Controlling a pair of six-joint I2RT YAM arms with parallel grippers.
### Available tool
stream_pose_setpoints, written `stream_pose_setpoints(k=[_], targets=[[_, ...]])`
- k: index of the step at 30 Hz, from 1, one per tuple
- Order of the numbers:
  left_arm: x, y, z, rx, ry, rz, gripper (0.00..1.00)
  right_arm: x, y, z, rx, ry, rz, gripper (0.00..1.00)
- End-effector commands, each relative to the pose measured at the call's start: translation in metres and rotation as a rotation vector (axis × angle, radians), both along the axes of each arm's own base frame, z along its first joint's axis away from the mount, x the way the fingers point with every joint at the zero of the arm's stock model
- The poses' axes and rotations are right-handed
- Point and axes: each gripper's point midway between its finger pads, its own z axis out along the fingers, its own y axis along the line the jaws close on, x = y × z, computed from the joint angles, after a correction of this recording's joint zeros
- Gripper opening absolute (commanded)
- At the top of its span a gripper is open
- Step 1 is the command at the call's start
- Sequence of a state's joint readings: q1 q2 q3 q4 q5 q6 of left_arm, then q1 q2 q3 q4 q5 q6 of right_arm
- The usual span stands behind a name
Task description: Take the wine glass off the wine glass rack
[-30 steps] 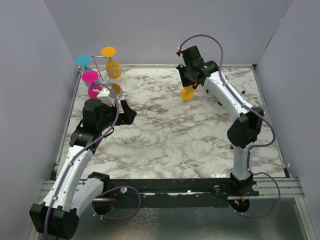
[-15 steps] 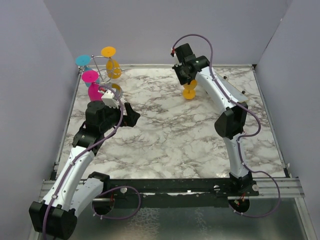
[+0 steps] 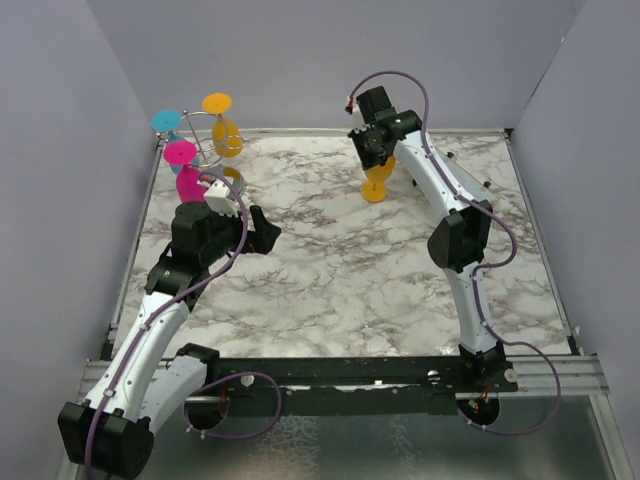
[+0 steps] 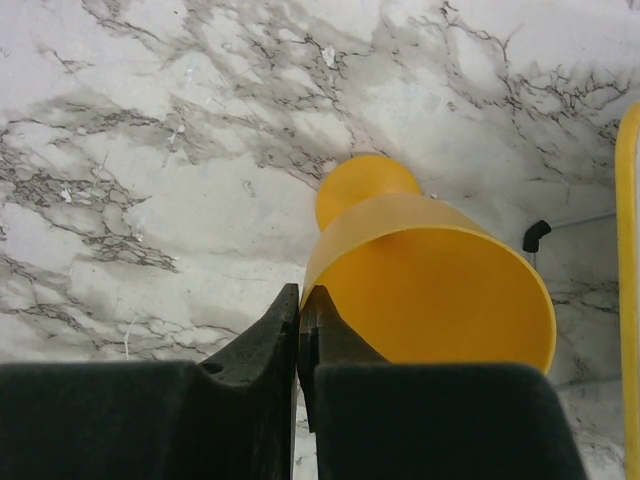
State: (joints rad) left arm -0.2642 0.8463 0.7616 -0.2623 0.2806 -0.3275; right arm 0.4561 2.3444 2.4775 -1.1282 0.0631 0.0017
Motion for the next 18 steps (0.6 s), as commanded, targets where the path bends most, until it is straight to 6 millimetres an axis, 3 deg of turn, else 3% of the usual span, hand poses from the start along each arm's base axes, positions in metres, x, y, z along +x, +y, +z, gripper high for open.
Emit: stream_pose_setpoints(k=[1, 10, 18], targets=[[0.0, -0.004, 0.006, -0.002, -0.034, -0.027, 0.99, 0.002, 0.013, -0.005, 0.037, 0.012, 0.045, 0.04], [0.0, -0.003, 0.004, 0.003, -0.034, -0.024, 0.99, 0.005, 0.015, -0.02, 0.029, 0.031, 0.048, 0.12], [0.001, 0.001, 0.006, 0.006, -0.048, -0.003, 1.0, 0.01, 0.021, -0.013, 0.054, 0.007, 0.066, 0.31]])
